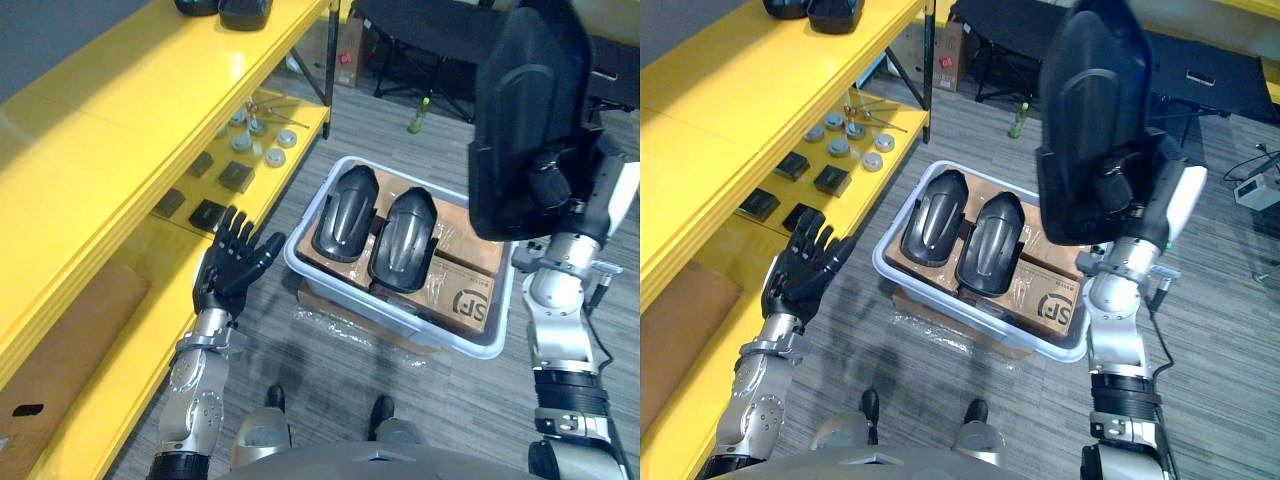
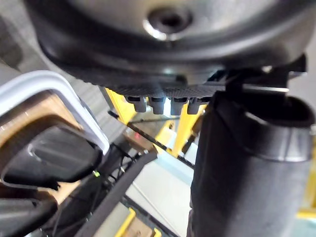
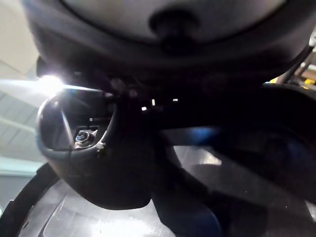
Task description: Walk over and take three plastic housings, then place them on the shelf
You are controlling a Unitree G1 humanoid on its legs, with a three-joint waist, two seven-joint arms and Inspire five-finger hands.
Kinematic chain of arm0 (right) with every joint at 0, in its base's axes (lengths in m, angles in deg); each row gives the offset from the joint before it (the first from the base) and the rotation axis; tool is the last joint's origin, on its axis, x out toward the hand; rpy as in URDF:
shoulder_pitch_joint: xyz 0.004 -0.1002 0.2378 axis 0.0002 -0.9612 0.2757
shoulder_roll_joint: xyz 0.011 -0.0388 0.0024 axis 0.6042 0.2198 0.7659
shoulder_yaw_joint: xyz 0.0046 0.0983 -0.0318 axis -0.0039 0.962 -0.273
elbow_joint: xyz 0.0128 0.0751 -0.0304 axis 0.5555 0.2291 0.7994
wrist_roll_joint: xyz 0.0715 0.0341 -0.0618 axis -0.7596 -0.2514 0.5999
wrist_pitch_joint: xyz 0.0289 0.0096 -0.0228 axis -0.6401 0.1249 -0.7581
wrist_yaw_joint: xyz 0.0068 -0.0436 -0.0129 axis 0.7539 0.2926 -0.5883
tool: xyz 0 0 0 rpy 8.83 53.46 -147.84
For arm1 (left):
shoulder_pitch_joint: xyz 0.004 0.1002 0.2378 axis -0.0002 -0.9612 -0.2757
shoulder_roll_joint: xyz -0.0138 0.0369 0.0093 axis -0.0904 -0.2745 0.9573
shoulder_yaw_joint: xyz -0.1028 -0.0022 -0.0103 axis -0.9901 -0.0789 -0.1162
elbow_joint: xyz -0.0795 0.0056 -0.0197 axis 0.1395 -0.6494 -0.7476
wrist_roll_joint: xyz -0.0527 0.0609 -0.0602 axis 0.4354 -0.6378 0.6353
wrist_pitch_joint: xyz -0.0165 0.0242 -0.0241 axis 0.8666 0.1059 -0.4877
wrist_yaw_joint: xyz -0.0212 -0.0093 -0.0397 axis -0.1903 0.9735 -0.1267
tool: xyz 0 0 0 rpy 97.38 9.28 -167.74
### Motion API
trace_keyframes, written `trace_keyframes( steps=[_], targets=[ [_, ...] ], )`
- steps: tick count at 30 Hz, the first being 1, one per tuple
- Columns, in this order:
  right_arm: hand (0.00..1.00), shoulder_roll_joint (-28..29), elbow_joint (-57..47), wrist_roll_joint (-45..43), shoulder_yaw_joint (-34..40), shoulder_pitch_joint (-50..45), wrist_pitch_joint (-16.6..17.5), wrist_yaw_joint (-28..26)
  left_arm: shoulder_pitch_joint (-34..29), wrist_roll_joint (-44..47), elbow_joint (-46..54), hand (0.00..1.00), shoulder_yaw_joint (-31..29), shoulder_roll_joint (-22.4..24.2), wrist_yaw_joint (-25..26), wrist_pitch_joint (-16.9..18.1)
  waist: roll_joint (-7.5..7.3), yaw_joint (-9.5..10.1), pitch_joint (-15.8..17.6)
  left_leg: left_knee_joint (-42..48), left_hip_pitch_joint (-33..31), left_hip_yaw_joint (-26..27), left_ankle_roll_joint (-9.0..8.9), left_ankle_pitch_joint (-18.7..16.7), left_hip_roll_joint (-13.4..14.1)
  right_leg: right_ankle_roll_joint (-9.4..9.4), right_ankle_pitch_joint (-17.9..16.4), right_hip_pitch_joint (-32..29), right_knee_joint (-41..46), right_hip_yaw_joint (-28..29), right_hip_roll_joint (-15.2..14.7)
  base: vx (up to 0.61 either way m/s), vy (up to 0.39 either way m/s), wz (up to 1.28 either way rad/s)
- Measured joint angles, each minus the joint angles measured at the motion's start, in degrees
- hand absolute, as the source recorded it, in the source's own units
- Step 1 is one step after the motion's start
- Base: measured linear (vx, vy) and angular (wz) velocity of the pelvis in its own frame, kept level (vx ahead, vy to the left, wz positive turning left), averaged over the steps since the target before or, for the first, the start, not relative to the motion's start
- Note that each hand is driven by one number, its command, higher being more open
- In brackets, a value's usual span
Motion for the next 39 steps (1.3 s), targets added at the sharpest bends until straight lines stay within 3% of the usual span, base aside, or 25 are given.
trace_keyframes(
  steps=[5, 12, 21, 26, 30, 31, 37, 39],
  targets=[
    [0.00, 3.73, 0.00, 0.86, -8.55, -0.77, 0.05, -2.22, 0.22, -2.28, 0.93, 1.00, 5.11, -0.03, 2.37, -0.20, 1.03, -0.16, -1.44, -1.51, 1.58, 0.93, 0.24, 0.18, 0.07, 0.01, 0.00, 0.55, -0.14, 0.46, 0.06, -0.04, 0.006, -0.08],
    [0.00, 5.11, 0.02, 1.81, -21.36, -2.70, 0.05, -8.95, 0.52, -5.57, 0.93, 1.00, 9.69, -0.30, 4.37, -1.22, 0.58, 0.41, -3.13, -2.66, 1.92, 0.84, 0.04, 0.96, 0.25, 0.00, 0.01, 0.53, -0.16, 0.14, 0.31, -0.01, -0.001, 0.01],
    [0.00, 6.53, 1.33, -0.56, -27.65, -2.70, 0.05, -10.31, 2.02, -6.58, 0.93, 1.00, 15.05, -1.59, 3.08, -1.77, -0.56, 1.45, -6.24, -2.72, 1.74, 0.17, 0.30, 1.32, -0.49, 0.11, 0.21, 0.84, -0.21, -0.61, -0.34, -0.01, 0.014, 0.03],
    [0.00, 7.82, 4.24, -0.80, -31.38, -2.78, 0.13, -11.84, 2.82, -5.67, 1.10, 1.00, 17.19, -2.10, 2.08, -1.81, -0.31, 1.24, -7.20, -5.78, 2.82, -0.35, 0.89, 1.90, -0.56, -0.09, 0.09, 1.31, -0.20, -1.57, -0.24, -0.05, 0.003, 0.09],
    [0.00, 8.16, 4.52, -0.80, -32.23, -2.74, 0.16, -12.63, 2.82, -3.90, 1.18, 1.00, 17.27, -2.60, 2.94, -1.81, -0.13, 1.46, -7.43, -6.61, 3.49, -0.32, 0.38, 2.79, -0.51, -0.35, -0.08, 1.33, -0.13, -1.64, 0.08, 0.00, 0.000, 0.00],
    [0.00, 8.17, 4.55, -0.81, -32.63, -2.74, 0.17, -12.75, 2.81, -3.52, 1.18, 0.00, 17.31, -2.60, 3.50, -1.81, -0.19, 1.45, -7.47, -6.59, 3.50, -0.32, 0.43, 2.93, -0.51, -0.41, -0.11, 1.33, -0.13, -1.65, 0.16, 0.00, 0.000, 0.00],
    [0.00, 8.26, 4.64, -1.33, -34.58, -2.76, 0.30, -12.80, 2.81, 3.35, 1.29, 0.00, 17.68, -2.31, 6.77, -1.79, -0.50, 1.45, -7.72, -6.78, 3.49, -0.69, 0.05, 3.65, -0.33, -0.51, -0.17, 1.41, -0.19, -2.04, 0.38, 0.00, 0.000, 0.01],
    [0.00, 8.26, 4.52, -1.33, -35.00, -3.03, 1.77, -12.47, 2.75, 3.74, 1.27, 0.00, 16.90, -2.38, 7.85, -1.81, -0.67, 1.38, -7.84, -7.02, 3.59, -0.69, 0.02, 3.88, -0.30, -0.51, -0.17, 1.40, -0.22, -2.03, 0.43, 0.00, 0.000, 0.00]
  ],
)
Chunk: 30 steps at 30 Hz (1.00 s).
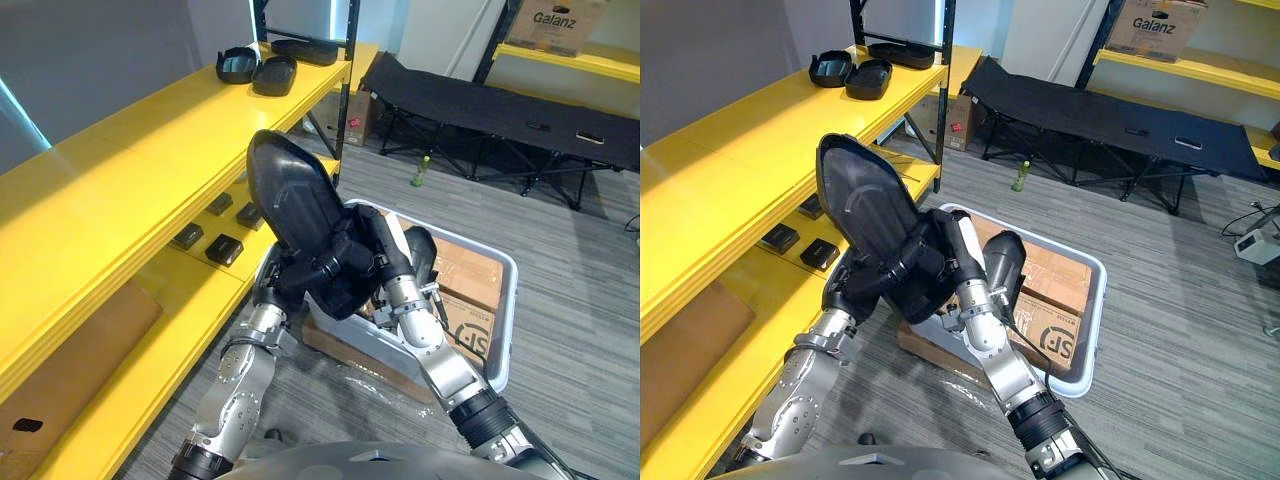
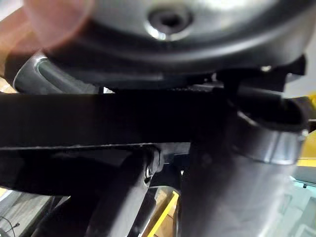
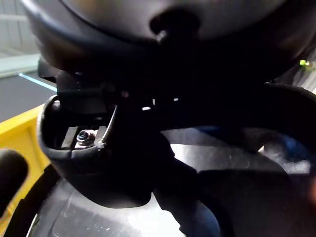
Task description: Walk over and take three plastic housings, then place them on the shelf
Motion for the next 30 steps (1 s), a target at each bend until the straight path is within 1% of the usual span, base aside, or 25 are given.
trace_keyframes(
  steps=[1, 3, 6, 8, 16, 17, 20, 22, 24, 25, 26, 28, 30],
  targets=[
    [0.00, -0.03, -0.09, 0.09, -0.55, -0.34, 1.60, 0.25, -0.01, 1.28, 0.00, 0.00, -0.73, 0.01, 1.08, 0.00, -0.12, 0.00, -0.09, -0.51, 0.30, 0.01, -0.02, 0.26, 0.01, 0.00, 0.00, 0.02, 0.00, 0.02, 0.02, 0.00, 0.000, 0.00],
    [0.00, -0.02, -1.01, 0.60, -1.12, -1.10, 2.29, 1.03, -0.02, 1.88, -0.02, 0.00, -1.11, -0.07, 2.62, 0.01, -0.42, 0.06, -0.38, -0.61, 0.46, 0.04, -0.03, 0.28, 0.01, -0.01, -0.01, 0.10, -0.01, 0.07, 0.03, 0.00, 0.000, 0.00],
    [0.00, 0.01, -2.19, 0.59, -2.05, -2.03, 2.36, 1.29, -0.06, 2.23, -0.58, 0.00, -1.61, -0.07, 4.30, 0.55, -1.09, 0.08, -0.88, -0.73, 0.62, 0.12, -0.03, 0.27, 0.01, -0.10, -0.07, 0.14, 0.00, 0.18, 0.03, -0.01, 0.001, -0.01],
    [0.00, 0.01, -2.48, 0.61, -2.97, -2.20, 2.36, 1.36, -0.07, 3.84, -1.73, 0.00, -1.70, -0.09, 5.20, 1.86, -1.35, 0.00, -1.05, -1.04, 0.81, 0.23, -0.02, 0.26, 0.03, -0.24, -0.17, 0.10, 0.08, 0.30, 0.05, -0.04, 0.002, -0.03],
    [0.00, 0.02, -3.62, 0.07, -3.37, -3.28, 2.08, 1.69, -0.71, 3.90, -1.98, 0.00, -0.67, -0.25, 5.38, 4.21, -1.37, -0.10, -1.07, -1.42, 0.97, 0.23, -0.23, 0.57, 0.31, -0.52, -0.35, -0.04, 0.20, 0.21, 0.33, -0.01, 0.000, 0.00],
    [1.00, 0.01, -3.91, 0.07, -3.34, -3.57, 2.07, 1.79, -0.71, 3.89, -1.98, 0.00, -0.53, -0.25, 5.38, 4.36, -1.39, -0.13, -1.08, -1.42, 0.98, 0.23, -0.25, 0.57, 0.30, -0.51, -0.35, -0.04, 0.20, 0.21, 0.33, 0.00, 0.000, 0.00],
    [1.00, 0.02, -4.47, 0.00, -3.46, -4.31, 2.05, 1.98, -0.99, 3.35, -1.98, 0.00, -0.10, -0.25, 5.78, 5.14, -1.43, -0.69, -1.11, -1.42, 1.01, 0.34, -0.28, 0.55, 0.26, -0.51, -0.35, -0.04, 0.17, 0.31, 0.29, 0.00, 0.000, 0.00],
    [1.00, 0.01, -5.14, -2.18, -3.98, -4.96, 2.13, 1.71, -0.99, 2.03, -1.98, 0.00, -0.12, -0.25, 6.78, 5.91, -1.44, -1.22, -1.11, -1.42, 1.01, 0.41, -0.30, 0.53, 0.30, -0.51, -0.35, -0.06, 0.12, 0.36, 0.32, 0.00, 0.000, 0.00],
    [1.00, 0.06, -6.85, -4.46, -4.49, -6.62, 2.72, 1.51, -0.97, 0.57, -1.98, 0.00, -0.10, -0.20, 8.14, 7.15, -1.43, -1.36, -1.11, -1.42, 1.06, 0.55, -0.35, 0.50, 0.32, -0.51, -0.35, -0.06, 0.06, 0.44, 0.33, -0.01, 0.001, -0.02],
    [1.00, 0.11, -7.14, -5.43, -4.84, -7.35, 3.75, 1.36, -0.95, -0.08, -1.96, 0.00, -0.14, 0.08, 9.33, 7.82, -1.47, -1.50, -1.13, -1.41, 1.12, 0.67, -0.36, 0.49, 0.34, -0.51, -0.35, -0.06, 0.06, 0.51, 0.34, -0.01, 0.001, -0.04],
    [1.00, 0.12, -7.19, -6.30, -4.98, -7.65, 4.06, 1.31, -0.95, -0.61, -1.95, 0.00, -0.16, 0.25, 9.90, 8.01, -1.49, -1.50, -1.15, -1.41, 1.17, 0.73, -0.37, 0.49, 0.35, -0.51, -0.35, -0.05, 0.06, 0.54, 0.34, -0.01, 0.002, -0.04],
    [1.00, 0.37, -7.51, -8.34, -5.06, -8.58, 4.32, 1.13, -0.95, -2.26, -1.92, 0.00, -0.13, 1.24, 11.21, 8.73, -1.55, -1.40, -1.19, -1.40, 1.24, 0.79, -0.37, 0.48, 0.35, -0.51, -0.35, -0.01, 0.06, 0.58, 0.34, 0.00, 0.000, 0.00],
    [1.00, 0.79, -7.51, -10.70, -5.02, -8.79, 4.39, 1.04, -0.95, -5.89, -1.40, 0.00, -0.11, 2.38, 13.65, 8.98, -1.60, -1.38, -1.22, -1.37, 1.26, 0.79, -0.38, 0.48, 0.36, -0.53, -0.36, 0.03, 0.07, 0.58, 0.35, 0.00, 0.000, 0.00]
  ],
)
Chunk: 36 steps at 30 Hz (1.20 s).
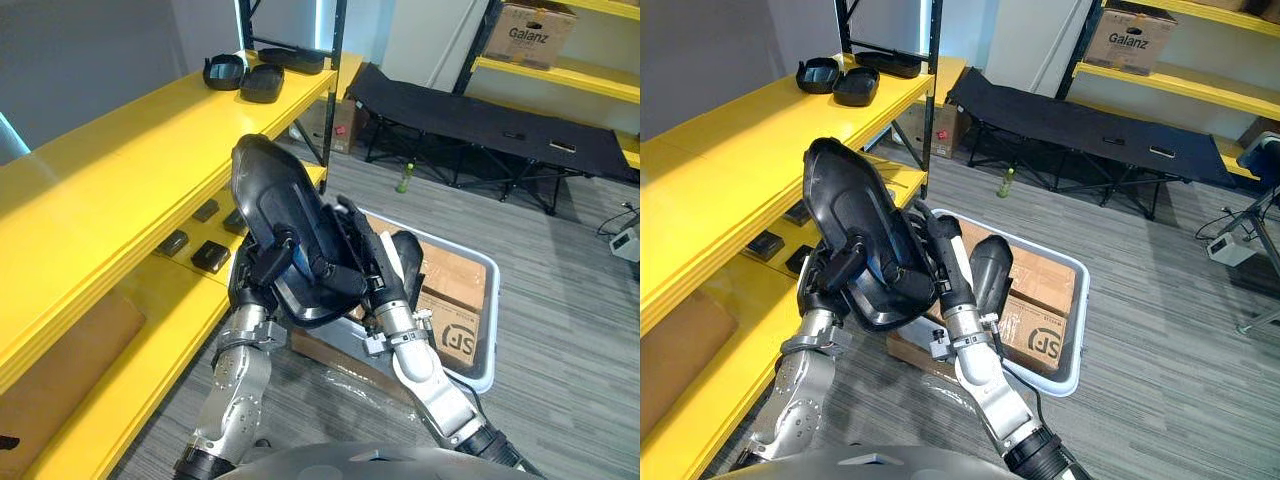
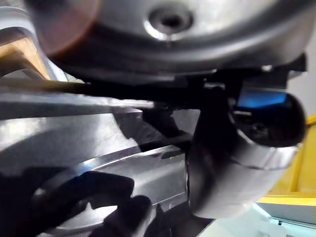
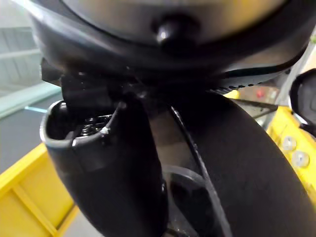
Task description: Walk over and take three plastic housings, then place them on the shelf
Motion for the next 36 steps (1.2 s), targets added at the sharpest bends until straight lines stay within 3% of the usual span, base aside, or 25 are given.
trace_keyframes(
  steps=[10, 18, 20, 25, 27, 33, 36],
  targets=[
    [1.00, 3.20, 0.01, -4.55, 4.39, -0.56, -0.01, -1.10, 0.01, -20.39, 2.72, 0.00, -0.86, 2.78, 11.16, 0.14, 0.04, -0.21, -0.01, -0.02, 0.25, 0.24, 0.00, -0.01, 0.05, -0.06, -0.05, 0.06, 0.10, 0.19, 0.05, 0.00, 0.000, 0.00],
    [1.00, 3.67, 0.14, -9.36, 7.15, -2.03, -0.02, -2.18, -0.02, -38.42, 2.71, 0.00, -7.05, 3.85, 21.67, -0.15, 0.14, -0.26, 0.07, -0.11, 0.54, 0.58, 0.00, -0.02, 0.04, -0.04, -0.05, 0.05, 0.12, 0.58, 0.04, 0.00, 0.000, 0.00],
    [1.00, 3.65, 0.14, -13.33, 7.88, -2.01, 0.71, -5.84, -0.01, -41.05, 2.71, 0.00, -8.05, 3.79, 22.91, -0.39, 0.17, -0.23, 0.08, -0.11, 0.56, 0.61, 0.00, -0.02, 0.04, -0.03, -0.04, 0.05, 0.12, 0.62, 0.03, 0.00, 0.000, 0.00],
    [1.00, 3.52, -0.51, -31.72, 7.68, -1.93, 6.25, -25.59, -0.08, -44.54, 2.55, 0.00, -9.76, 3.63, 22.76, -0.54, 0.28, -0.15, 0.16, -0.10, 0.56, 0.63, 0.00, -0.02, 0.05, -0.02, -0.03, 0.04, 0.12, 0.69, 0.05, 0.00, 0.000, 0.00],
    [1.00, 3.62, -0.51, -33.47, 7.97, -1.93, 6.94, -28.00, -0.29, -44.87, 2.44, 0.00, -10.35, 3.62, 22.47, -0.41, 0.31, -0.11, 0.17, -0.10, 0.57, 0.63, 0.00, -0.03, 0.03, -0.01, -0.03, 0.03, 0.12, 0.74, 0.04, 0.00, 0.000, 0.00],
    [1.00, 3.85, -0.32, -24.38, 16.15, -6.71, 6.98, -23.94, -3.04, -44.41, 2.33, 0.00, -15.06, 3.95, 21.91, 1.62, 0.81, -0.22, 0.49, -0.97, 0.65, 1.64, 0.11, -0.09, 0.07, 0.04, -0.02, -0.96, 0.11, 1.69, 0.08, 0.00, 0.004, -0.07],
    [1.00, 4.07, 0.85, -25.48, 20.55, -9.08, 6.98, -23.47, -4.96, -42.65, 2.89, 0.00, -18.31, 4.38, 22.44, 1.79, 0.99, -1.00, 0.59, -1.12, 0.71, 1.90, 0.07, -0.12, 0.06, 0.09, 0.01, -1.07, -0.07, 1.91, 0.09, 0.01, 0.002, -0.06]
  ],
)
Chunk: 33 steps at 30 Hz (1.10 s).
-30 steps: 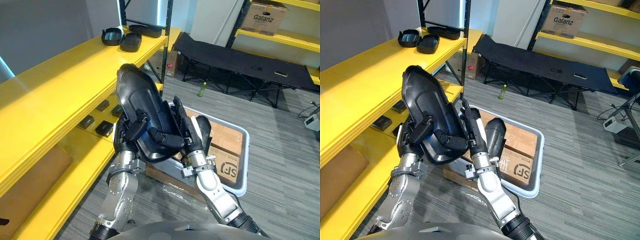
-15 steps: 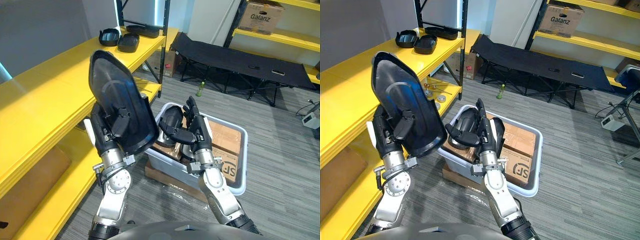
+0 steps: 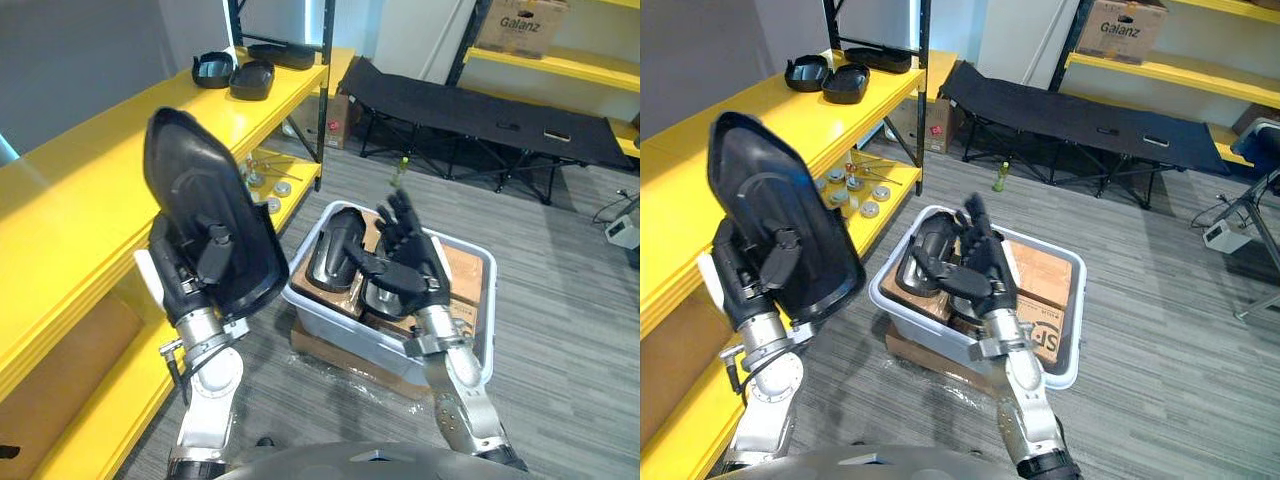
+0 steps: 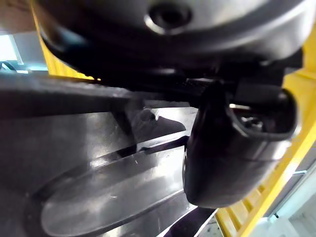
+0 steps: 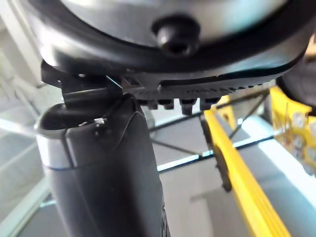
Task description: Walk over and take three plastic housings, then place them on the shelf
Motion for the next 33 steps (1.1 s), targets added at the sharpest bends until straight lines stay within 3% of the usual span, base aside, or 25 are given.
trace_keyframes(
  steps=[3, 7, 15, 18, 19, 21, 22, 24, 29, 31, 32, 33],
  targets=[
    [1.00, 0.22, -0.02, -4.00, 1.50, -0.14, 0.01, -0.11, -1.42, 0.71, 2.50, 0.00, -2.26, 0.94, 0.53, 0.00, 0.02, -0.60, 0.02, 0.13, -0.03, 0.22, -0.16, -0.14, 0.08, 0.09, 0.06, 0.05, -0.44, 0.25, 0.15, 0.01, -0.002, -0.05],
    [1.00, 1.83, 0.00, -4.47, 1.33, 0.27, -0.01, -0.08, -3.87, 1.00, 9.60, 0.00, -2.55, 2.41, 0.38, 0.64, 0.31, 0.05, 0.20, 0.35, -0.26, -0.52, -0.16, -0.45, 0.06, 0.20, 0.14, 0.64, -0.94, -0.47, 0.23, 0.01, -0.004, 0.08],
    [1.00, 2.16, 1.84, -3.11, -4.31, 3.77, -2.24, 2.36, -8.35, 10.30, 16.35, 0.00, -8.84, 5.39, -4.98, 3.56, 0.98, 4.01, 0.83, 2.33, -2.12, -6.13, -0.18, -1.04, -0.17, 0.04, -0.55, 3.21, -0.89, -5.83, 0.28, -0.01, -0.011, 0.34],
    [1.00, 2.15, 3.53, -3.11, -4.93, 5.60, -3.51, 2.35, -10.21, 16.24, 17.63, 0.00, -10.01, 6.11, -9.06, 4.59, 1.05, 4.66, 1.24, 5.65, -6.01, -9.66, -0.39, -1.13, -0.49, -0.02, -1.23, 3.82, -0.35, -10.45, 0.37, -0.05, -0.042, 0.77],
    [1.00, 2.07, 3.71, -3.06, -4.87, 5.90, -3.60, 2.41, -10.31, 16.62, 17.67, 0.00, -10.04, 6.10, -10.24, 4.65, 1.40, 4.55, 1.63, 6.79, -7.45, -8.64, 0.68, -3.07, -0.01, -0.07, -1.82, 4.46, 0.26, -12.67, 0.28, -0.08, -0.042, 1.22],
    [1.00, 1.61, 3.71, -2.97, -4.18, 6.05, -3.68, 3.88, -10.22, 21.21, 17.67, 0.00, -8.73, 5.48, -16.24, 5.25, 2.22, 3.25, 2.59, 9.97, -10.19, 4.26, 2.02, -3.26, 4.69, 0.02, -3.24, 6.69, 1.85, -20.08, 0.12, -0.06, -0.017, 1.64],
    [1.00, 1.44, 3.70, -2.93, -3.76, 6.08, -3.67, 4.14, -10.20, 22.41, 17.68, 0.00, -8.02, 5.46, -17.62, 5.81, 2.40, 3.27, 2.68, 9.99, -10.69, 6.53, 1.95, -2.68, 5.37, 0.27, -3.66, 6.85, 2.22, -21.50, -0.11, -0.01, 0.055, 1.46],
    [1.00, 1.64, 3.46, -3.37, -2.12, 6.25, -3.67, 5.12, -10.09, 25.66, 17.92, 0.00, -5.02, 5.38, -20.40, 6.91, 4.21, 4.01, 3.64, 7.68, -11.61, 8.39, 1.80, 3.29, 5.45, 0.90, -4.37, 7.05, 3.42, -24.37, -0.68, 0.00, 0.125, 1.03],
    [1.00, 3.57, 3.45, -3.27, -6.52, 7.92, -3.69, 4.84, -10.08, 29.89, 17.93, 0.00, -4.81, 3.57, -23.32, 6.95, 3.57, 4.68, 4.47, 3.81, -10.56, 9.75, 2.70, 5.48, 3.15, 0.41, -4.73, 6.00, 4.71, -23.75, -2.91, -0.01, 0.123, 0.11],
    [1.00, 4.37, 3.02, -3.12, -7.57, 8.09, -3.34, 5.15, -9.40, 30.91, 17.90, 0.00, -3.12, 2.35, -26.05, 6.94, 3.37, 3.92, 4.57, 3.83, -11.77, 7.54, 3.57, 5.74, 2.30, -2.00, -8.74, 4.01, 7.21, -17.68, -2.63, -0.05, 0.072, 0.58],
    [1.00, 4.42, 1.99, -3.01, -7.71, 7.48, -2.77, 6.60, -7.36, 32.69, 17.21, 0.00, -1.17, 1.24, -28.51, 6.88, 3.35, 2.50, 4.57, 3.38, -12.88, 4.35, 4.31, 6.34, 1.40, -1.96, -10.93, 3.00, 7.99, -11.55, -1.03, -0.07, 0.008, 1.28],
    [1.00, 4.28, 1.89, -3.06, -7.62, 7.21, -2.28, 7.56, -5.65, 33.96, 16.78, 0.00, 1.03, 0.96, -30.89, 6.87, 3.37, 1.86, 4.55, 1.55, -12.55, 2.35, 4.79, 7.66, 0.25, -1.54, -12.18, 2.92, 9.44, -10.18, -1.10, -0.07, -0.010, 1.21]
  ],
)
